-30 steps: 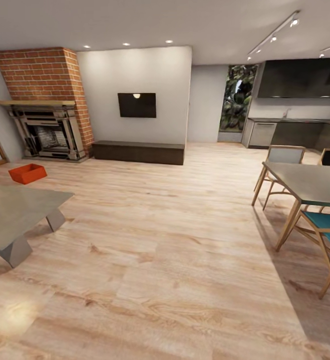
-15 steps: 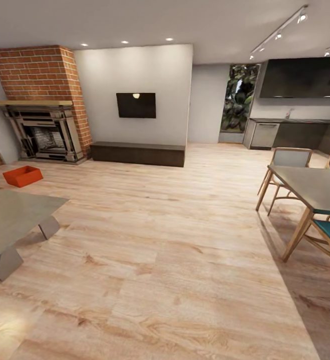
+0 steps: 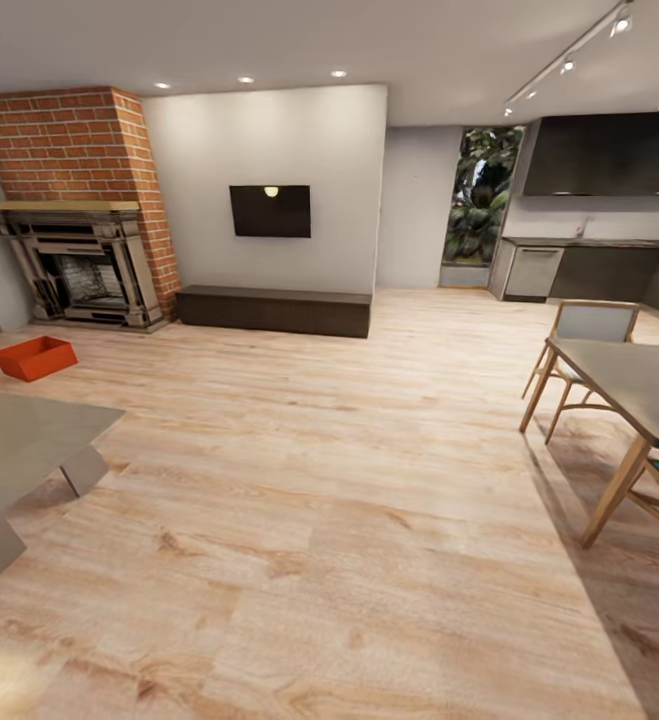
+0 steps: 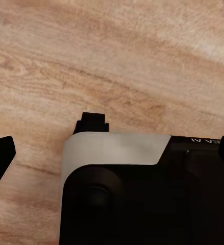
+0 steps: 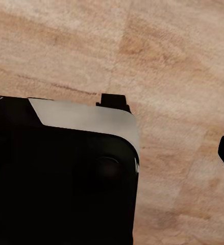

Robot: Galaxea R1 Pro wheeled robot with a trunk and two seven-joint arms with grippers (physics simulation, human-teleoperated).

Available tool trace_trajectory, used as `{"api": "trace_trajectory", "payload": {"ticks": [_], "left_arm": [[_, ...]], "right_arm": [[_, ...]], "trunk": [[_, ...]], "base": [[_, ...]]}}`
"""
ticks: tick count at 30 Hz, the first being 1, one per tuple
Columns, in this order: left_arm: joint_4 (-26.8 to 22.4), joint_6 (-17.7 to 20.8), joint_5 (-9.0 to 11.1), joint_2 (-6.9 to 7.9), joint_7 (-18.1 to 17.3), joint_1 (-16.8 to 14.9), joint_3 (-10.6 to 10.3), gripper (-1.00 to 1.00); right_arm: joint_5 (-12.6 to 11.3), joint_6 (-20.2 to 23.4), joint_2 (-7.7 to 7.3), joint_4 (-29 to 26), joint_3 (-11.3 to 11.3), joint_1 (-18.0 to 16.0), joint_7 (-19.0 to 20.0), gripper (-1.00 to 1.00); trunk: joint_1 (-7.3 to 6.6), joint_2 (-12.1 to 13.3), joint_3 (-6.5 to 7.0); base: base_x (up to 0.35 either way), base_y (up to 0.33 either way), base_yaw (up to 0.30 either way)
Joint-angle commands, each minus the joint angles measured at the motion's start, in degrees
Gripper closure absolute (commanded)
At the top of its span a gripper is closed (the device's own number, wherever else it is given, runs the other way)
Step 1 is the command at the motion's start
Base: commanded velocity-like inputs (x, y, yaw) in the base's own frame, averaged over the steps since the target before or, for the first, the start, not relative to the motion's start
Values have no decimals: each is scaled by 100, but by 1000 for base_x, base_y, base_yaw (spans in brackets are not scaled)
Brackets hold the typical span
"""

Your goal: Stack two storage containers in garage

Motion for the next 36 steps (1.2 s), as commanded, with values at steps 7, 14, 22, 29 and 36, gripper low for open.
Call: {"api": "trace_trajectory", "payload": {"ticks": [7,14,22,29,36], "left_arm": [[-1,25,56,2,-25,-3,-6,-100],[0,25,55,2,-25,-3,-6,-100],[0,25,55,2,-27,-3,-6,-100],[-3,25,55,2,-24,-3,-6,-100],[-2,25,55,2,-23,-3,-9,-100]], "right_arm": [[-50,-30,0,18,48,-7,-4,-100],[-50,-32,0,18,48,-8,0,-100],[-50,-38,0,18,48,-9,5,-100],[-50,-39,0,18,48,-7,5,-100],[-50,-32,0,18,48,-8,5,-100]], "trunk": [[3,-3,-5],[3,-3,-5],[3,-3,-5],[3,-3,-5],[3,-3,-5]], "base": [[320,0,0],[320,0,0],[320,0,0],[320,0,0],[320,0,0]]}}
